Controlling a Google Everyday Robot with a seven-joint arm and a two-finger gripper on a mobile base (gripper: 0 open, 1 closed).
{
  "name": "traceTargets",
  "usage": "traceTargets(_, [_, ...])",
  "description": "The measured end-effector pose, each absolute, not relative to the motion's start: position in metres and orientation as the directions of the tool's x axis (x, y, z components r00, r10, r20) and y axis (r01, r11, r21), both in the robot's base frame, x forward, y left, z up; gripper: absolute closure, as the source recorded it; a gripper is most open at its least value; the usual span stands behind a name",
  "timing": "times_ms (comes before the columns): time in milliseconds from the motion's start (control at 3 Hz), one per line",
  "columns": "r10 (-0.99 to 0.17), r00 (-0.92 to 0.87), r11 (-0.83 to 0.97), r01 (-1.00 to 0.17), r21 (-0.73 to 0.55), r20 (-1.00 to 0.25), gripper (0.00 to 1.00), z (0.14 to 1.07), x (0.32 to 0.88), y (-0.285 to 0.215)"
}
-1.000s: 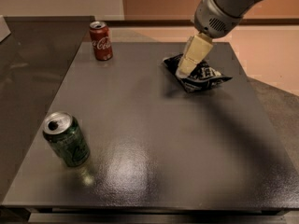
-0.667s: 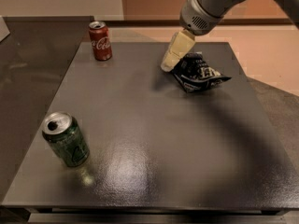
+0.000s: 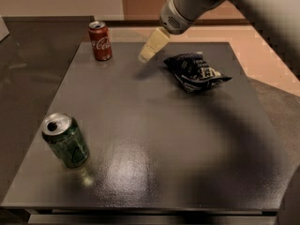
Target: Pick coke can
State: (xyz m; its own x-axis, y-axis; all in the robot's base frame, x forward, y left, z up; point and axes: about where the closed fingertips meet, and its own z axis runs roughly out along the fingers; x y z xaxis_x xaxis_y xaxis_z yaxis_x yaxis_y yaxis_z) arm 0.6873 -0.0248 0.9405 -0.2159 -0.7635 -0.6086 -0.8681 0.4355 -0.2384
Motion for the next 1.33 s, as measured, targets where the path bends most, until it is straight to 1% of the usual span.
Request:
traceTargets(333, [-0.721, -0.214, 0.474, -0.846, -0.244, -0.659, 0.0, 0.928, 0.709, 0.0])
traceTargets(667, [-0.679, -0.177, 0.505, -0.817, -0.278, -0.713, 0.0, 0.92, 0.726, 0.026])
traceTargets(1000, [-0.627, -0.151, 0.533, -0.798, -0.28, -0.765, 0.0, 0.917, 0.746, 0.054])
traceTargets(1333, [-0.582, -0.144, 0.54, -0.804, -0.248, -0.8, 0.0, 0.916, 0.763, 0.084])
